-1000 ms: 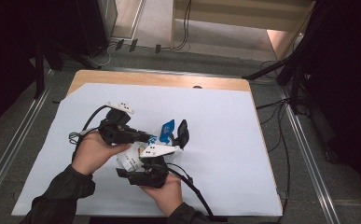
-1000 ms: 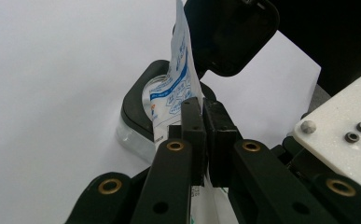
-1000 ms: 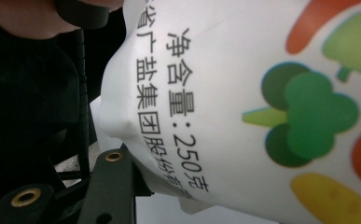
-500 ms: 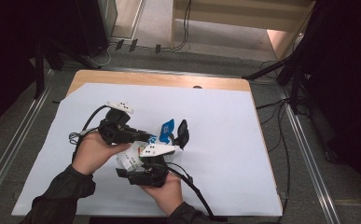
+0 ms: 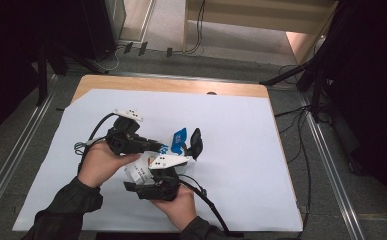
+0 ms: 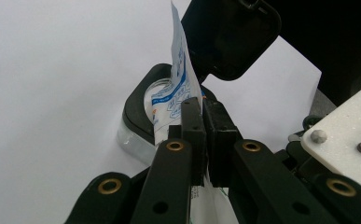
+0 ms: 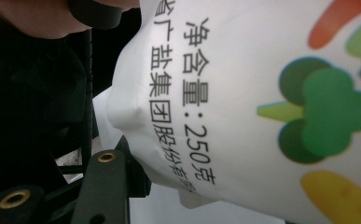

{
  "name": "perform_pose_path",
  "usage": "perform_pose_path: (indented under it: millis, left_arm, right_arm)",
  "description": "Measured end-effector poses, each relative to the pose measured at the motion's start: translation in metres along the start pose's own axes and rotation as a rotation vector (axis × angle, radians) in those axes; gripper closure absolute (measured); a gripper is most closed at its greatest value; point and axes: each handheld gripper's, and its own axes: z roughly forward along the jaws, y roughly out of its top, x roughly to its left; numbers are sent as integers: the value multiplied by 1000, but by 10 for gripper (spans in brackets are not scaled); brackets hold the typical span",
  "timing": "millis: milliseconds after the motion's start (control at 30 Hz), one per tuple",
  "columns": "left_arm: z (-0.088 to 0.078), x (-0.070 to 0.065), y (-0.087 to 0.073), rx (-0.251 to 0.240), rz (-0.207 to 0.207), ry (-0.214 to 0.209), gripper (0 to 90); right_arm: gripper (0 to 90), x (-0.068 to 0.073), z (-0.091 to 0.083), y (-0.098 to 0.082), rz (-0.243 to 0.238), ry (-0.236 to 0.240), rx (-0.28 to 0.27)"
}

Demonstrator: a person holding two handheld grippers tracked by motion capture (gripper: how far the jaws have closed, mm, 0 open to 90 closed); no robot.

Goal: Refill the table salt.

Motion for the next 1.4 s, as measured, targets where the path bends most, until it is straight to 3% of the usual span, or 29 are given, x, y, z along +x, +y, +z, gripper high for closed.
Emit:
perform_pose_path:
  millis: [1400]
  left_arm:
    - [-1, -1, 1, -20, 2, 7, 895]
  right_arm:
    - [518, -1, -1, 1, -6, 7, -7]
